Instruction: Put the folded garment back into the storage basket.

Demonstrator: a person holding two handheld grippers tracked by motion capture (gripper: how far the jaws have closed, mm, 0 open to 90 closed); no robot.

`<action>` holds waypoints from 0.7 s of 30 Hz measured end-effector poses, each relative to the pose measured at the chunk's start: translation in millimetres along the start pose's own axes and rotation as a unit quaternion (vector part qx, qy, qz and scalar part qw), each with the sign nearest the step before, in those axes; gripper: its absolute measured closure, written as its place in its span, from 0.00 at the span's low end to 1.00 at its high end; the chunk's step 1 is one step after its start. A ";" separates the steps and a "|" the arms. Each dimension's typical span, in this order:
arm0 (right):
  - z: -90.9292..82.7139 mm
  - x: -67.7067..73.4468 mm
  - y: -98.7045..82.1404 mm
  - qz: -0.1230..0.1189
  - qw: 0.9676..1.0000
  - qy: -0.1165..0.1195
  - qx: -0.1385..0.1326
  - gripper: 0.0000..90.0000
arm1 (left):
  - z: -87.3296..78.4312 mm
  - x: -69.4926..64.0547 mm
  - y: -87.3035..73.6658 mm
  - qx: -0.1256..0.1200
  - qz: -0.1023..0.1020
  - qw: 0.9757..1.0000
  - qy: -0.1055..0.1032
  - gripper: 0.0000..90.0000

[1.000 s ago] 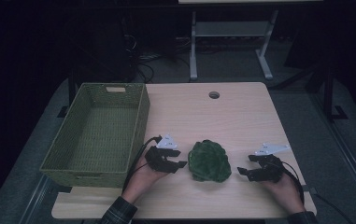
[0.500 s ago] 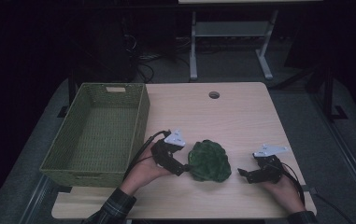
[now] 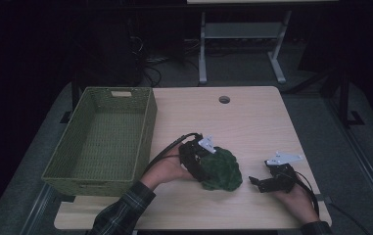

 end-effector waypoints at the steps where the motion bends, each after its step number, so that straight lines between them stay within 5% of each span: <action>1: -0.1 0.0 0.0 0.000 1.000 0.000 0.000 0.11 | 2.7 -0.7 0.7 0.003 0.003 1.000 -0.003 0.15; 9: 0.0 0.0 0.1 0.001 1.000 -0.001 -0.001 0.11 | 18.1 -5.2 0.6 0.022 0.011 1.000 -0.015 0.15; 21: 0.2 0.0 0.3 0.001 1.000 -0.002 -0.001 0.11 | 35.9 -8.7 -6.0 0.043 0.016 0.999 -0.001 0.16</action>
Point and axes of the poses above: each handheld gripper's, and its own axes: z roughly forward along the jaws, y roughly out of its top, x roughly to its left, the point moved 7 cm from there along z, roughly forward along the jaws, and after that the axes turned 12 degrees about z, right-handed, at the moved point
